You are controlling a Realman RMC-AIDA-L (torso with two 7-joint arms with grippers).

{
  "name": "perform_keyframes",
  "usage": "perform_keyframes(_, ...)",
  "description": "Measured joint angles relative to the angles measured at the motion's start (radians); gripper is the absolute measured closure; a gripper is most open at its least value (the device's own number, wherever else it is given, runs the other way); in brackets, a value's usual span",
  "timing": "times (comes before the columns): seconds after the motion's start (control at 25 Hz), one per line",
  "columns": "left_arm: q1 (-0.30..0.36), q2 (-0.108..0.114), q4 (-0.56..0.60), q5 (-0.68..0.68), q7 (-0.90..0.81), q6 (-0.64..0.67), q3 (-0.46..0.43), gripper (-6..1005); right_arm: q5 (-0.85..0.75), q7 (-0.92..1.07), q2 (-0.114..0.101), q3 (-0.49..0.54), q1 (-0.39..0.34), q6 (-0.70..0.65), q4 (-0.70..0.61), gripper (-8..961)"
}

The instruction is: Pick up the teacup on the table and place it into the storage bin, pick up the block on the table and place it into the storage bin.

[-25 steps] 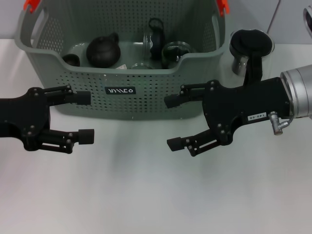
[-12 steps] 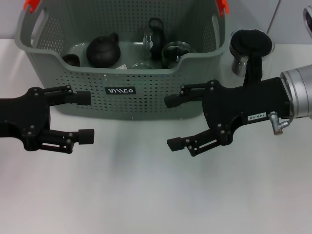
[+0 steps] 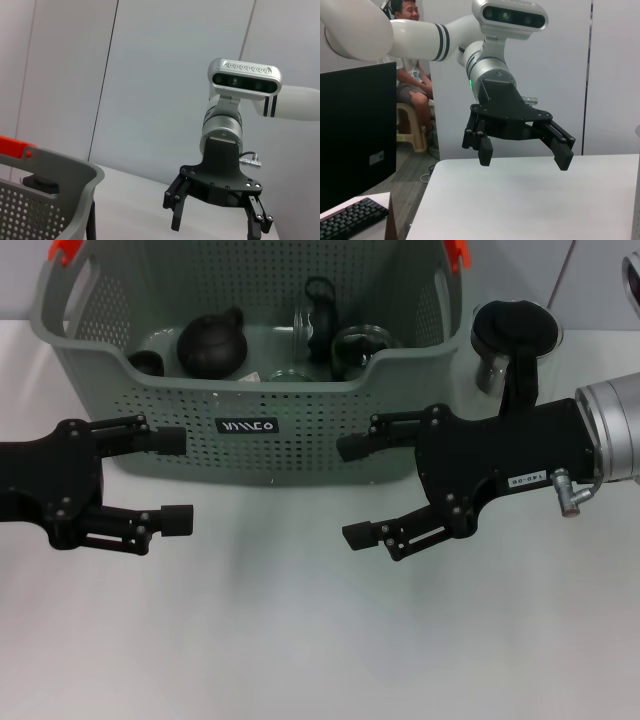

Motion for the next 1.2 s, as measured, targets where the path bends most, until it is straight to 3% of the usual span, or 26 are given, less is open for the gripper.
perform_keyframes(1.2, 0.000, 0.000, 0.000, 0.000, 0.000, 0.000, 0.000, 48, 0.000, 0.000, 0.000, 0.000, 0.000, 0.000, 0.000, 7)
